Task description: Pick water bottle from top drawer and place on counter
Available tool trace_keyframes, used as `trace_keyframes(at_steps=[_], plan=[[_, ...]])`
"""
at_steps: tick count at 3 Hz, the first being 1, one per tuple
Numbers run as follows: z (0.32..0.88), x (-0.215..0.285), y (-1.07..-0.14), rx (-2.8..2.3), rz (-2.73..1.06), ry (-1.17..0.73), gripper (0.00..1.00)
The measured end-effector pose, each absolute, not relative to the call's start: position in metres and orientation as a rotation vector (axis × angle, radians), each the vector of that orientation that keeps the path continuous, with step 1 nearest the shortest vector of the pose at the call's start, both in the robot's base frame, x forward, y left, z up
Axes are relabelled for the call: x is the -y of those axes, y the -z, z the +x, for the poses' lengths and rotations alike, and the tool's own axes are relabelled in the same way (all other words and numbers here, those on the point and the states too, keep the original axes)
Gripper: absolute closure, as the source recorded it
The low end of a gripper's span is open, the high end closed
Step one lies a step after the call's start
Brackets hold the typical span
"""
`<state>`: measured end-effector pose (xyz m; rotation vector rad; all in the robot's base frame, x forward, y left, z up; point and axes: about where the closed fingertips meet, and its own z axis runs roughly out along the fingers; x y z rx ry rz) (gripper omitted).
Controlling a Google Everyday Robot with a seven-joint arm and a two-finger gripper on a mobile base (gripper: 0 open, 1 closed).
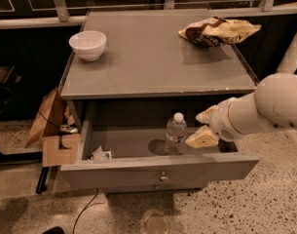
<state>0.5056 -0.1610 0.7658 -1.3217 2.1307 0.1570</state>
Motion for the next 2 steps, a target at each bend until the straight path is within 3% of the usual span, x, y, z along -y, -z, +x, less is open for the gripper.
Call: trace_keyframes(at_steps=[1,2], plan=[[0.5073,0.1632,-0.7619,-2.131,-1.306,-0.163,0.27],[0.5128,0.1640,-0.7528,-2.128,-1.275,-0.183,0.28]])
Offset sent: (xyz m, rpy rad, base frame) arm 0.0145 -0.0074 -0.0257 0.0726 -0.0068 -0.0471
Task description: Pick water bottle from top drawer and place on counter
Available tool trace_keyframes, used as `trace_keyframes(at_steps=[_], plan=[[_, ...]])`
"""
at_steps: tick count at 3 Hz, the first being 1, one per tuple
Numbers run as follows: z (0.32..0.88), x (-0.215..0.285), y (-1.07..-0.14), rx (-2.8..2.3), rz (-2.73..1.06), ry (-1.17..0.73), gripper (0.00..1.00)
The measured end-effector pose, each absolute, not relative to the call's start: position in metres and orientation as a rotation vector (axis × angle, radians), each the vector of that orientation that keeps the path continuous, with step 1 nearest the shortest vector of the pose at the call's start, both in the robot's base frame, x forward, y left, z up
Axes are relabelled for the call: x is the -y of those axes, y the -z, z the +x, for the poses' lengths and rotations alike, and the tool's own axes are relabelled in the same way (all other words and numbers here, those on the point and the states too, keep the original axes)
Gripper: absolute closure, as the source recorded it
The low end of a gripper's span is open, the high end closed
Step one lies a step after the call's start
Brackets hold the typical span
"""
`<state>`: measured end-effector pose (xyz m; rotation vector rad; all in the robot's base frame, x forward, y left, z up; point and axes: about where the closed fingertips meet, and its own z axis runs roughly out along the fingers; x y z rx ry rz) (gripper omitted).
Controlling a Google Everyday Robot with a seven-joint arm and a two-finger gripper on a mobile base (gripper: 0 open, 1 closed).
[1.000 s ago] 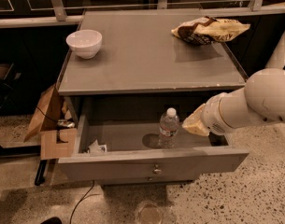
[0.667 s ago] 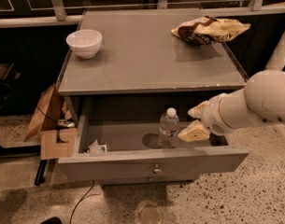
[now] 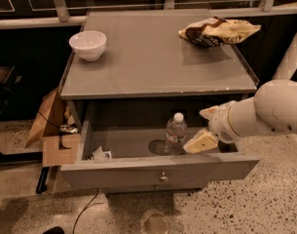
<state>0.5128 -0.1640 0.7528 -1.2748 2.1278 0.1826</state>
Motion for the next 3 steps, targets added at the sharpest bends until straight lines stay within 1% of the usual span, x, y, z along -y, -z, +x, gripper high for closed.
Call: trace_keyframes(at_steps=[1,2,3], plan=[[0.523,0.165,-0.737,-2.129,-1.225,-0.219,0.28],[0.535,0.161,-0.723,-2.105,-1.190,-0.257,0.21],[0.547,0.154,-0.711,-2.082,-1.170,-0.292,0.20]])
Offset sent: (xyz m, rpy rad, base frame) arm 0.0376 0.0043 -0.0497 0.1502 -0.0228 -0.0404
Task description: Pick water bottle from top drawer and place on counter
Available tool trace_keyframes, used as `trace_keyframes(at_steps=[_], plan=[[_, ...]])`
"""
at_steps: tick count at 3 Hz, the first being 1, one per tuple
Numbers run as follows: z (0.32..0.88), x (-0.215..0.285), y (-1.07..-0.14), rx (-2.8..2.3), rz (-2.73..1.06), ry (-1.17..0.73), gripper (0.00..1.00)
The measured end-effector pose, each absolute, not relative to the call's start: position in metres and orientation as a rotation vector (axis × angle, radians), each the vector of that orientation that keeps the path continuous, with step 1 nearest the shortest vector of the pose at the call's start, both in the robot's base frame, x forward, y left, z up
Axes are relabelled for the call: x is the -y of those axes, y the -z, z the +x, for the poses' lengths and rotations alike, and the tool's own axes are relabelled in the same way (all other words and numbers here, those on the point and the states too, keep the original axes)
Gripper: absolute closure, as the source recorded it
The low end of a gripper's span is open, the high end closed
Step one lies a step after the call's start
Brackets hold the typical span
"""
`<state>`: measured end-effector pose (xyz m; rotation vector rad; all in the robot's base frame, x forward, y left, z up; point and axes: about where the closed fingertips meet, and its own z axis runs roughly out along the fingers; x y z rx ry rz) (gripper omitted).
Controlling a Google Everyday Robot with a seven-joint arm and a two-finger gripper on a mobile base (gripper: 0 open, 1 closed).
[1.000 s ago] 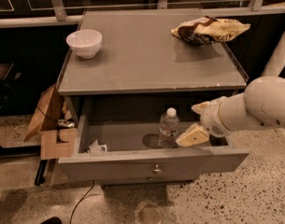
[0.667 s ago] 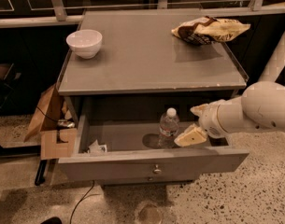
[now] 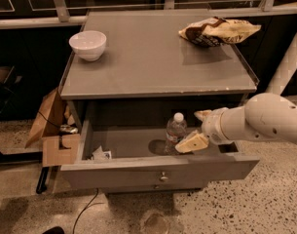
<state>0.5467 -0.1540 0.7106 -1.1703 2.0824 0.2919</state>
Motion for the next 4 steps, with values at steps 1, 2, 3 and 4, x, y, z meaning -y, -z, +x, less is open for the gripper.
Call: trace_keyframes(at_steps=[1,2,3,4], plan=[[0.555,0.143,-0.704,-2.059,-1.167,-0.328,0.20],[0.557,0.130,-0.703,-2.033,-1.177,-0.366,0.20],[0.555,0.114,-0.708,-2.000,-1.200,-0.405,0.21],[0.554,0.101,-0.710,-1.971,-1.215,-0.430,0.22]])
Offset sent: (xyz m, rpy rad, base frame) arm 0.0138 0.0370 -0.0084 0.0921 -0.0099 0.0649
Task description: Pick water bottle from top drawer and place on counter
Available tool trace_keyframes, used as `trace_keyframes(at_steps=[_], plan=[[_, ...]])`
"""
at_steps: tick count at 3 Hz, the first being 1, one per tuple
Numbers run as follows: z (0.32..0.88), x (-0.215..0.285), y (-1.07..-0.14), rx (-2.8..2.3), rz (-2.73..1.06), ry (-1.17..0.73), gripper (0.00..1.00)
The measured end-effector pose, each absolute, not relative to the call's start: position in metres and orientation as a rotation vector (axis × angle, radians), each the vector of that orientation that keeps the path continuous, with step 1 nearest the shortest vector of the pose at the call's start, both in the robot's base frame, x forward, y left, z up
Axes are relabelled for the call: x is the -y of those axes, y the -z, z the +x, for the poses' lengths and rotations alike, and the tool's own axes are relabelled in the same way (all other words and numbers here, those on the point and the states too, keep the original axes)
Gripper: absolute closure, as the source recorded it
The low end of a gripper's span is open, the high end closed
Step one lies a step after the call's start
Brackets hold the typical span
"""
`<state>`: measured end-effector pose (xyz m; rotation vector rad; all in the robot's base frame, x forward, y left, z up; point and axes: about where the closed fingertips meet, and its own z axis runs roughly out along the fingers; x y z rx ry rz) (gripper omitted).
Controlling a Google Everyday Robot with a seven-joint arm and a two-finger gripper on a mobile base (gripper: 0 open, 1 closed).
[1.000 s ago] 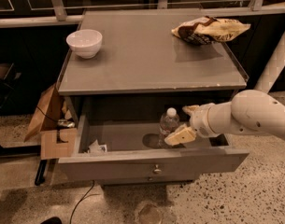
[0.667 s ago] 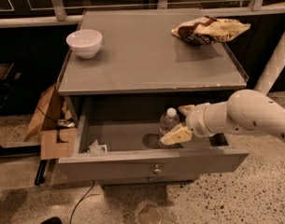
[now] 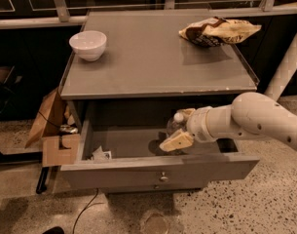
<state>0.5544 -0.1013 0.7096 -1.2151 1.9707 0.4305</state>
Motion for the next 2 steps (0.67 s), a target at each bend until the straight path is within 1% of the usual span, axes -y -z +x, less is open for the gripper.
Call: trace_keyframes(at_steps=[1,2], plan=[[0.5543,0.0997,-0.7099,-1.967,-1.217,-0.433,0.37],[0.5543,0.0997,-0.7099,-1.967,-1.217,-0.433,0.60]])
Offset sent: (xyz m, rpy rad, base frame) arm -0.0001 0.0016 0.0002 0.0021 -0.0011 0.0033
